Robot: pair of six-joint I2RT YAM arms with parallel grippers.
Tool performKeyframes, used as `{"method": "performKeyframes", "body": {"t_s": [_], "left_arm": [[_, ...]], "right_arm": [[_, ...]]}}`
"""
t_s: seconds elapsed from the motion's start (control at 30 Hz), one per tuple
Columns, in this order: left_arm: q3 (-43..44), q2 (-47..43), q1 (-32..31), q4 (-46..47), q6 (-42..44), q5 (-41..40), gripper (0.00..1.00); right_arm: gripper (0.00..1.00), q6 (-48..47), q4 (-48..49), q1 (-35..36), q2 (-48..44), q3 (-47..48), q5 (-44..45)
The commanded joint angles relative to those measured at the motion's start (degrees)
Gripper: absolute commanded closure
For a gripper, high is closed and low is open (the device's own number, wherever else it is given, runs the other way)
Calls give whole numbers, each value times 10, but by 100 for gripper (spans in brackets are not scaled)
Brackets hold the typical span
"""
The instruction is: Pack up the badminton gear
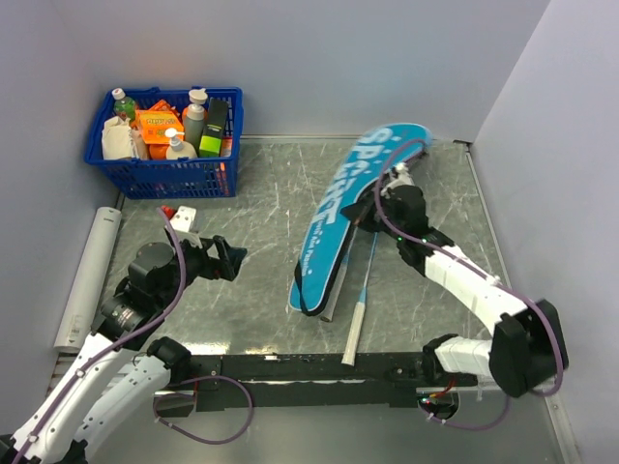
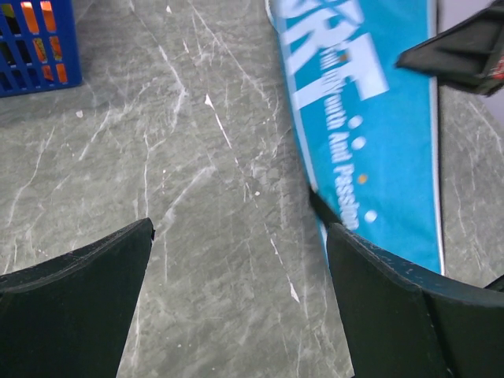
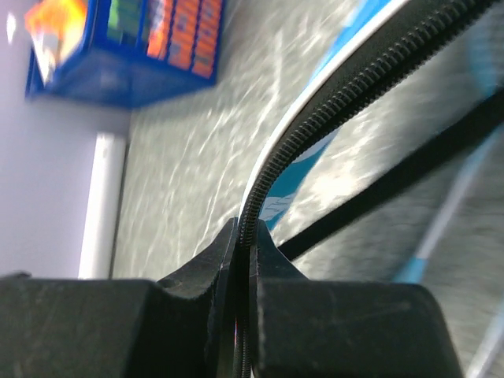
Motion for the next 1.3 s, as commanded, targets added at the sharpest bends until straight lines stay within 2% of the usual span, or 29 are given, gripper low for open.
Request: {"method": "performKeyframes", "body": {"t_s": [0.0,0.3,0.43,0.53,0.6,0.63,0.7,0.73,0.83,0.93,1.2,1.27], "left_arm": [[-5,-14,1,33,5,2,4],[7,39,1,32,10,24,4],[14,54,0,30,9,21,4],[21,71,1,24,6,21,4],[29,86,0,20,6,21,4],[31,91,1,14,5,20,4],[43,104,1,9,5,20,4],[46,108,0,5,5,6,4],[65,125,1,-4,6,-6,4],[86,143,-2,-18,7,-29,4],[97,186,-58,0,-13,-81,4],[110,207,-75,-2,-14,-67,4]], "right_arm": [[100,-28,64,36,52,73,-32],[100,30,155,141,155,58,10],[100,89,223,173,251,56,39],[100,131,228,196,304,80,79],[89,157,225,204,321,90,96],[77,169,222,213,331,94,96],[65,173,194,223,332,104,118],[51,171,188,231,328,108,130],[31,159,163,239,294,98,152],[25,142,105,238,237,72,175],[22,83,-138,223,88,47,299],[22,76,-184,220,53,36,314]]}}
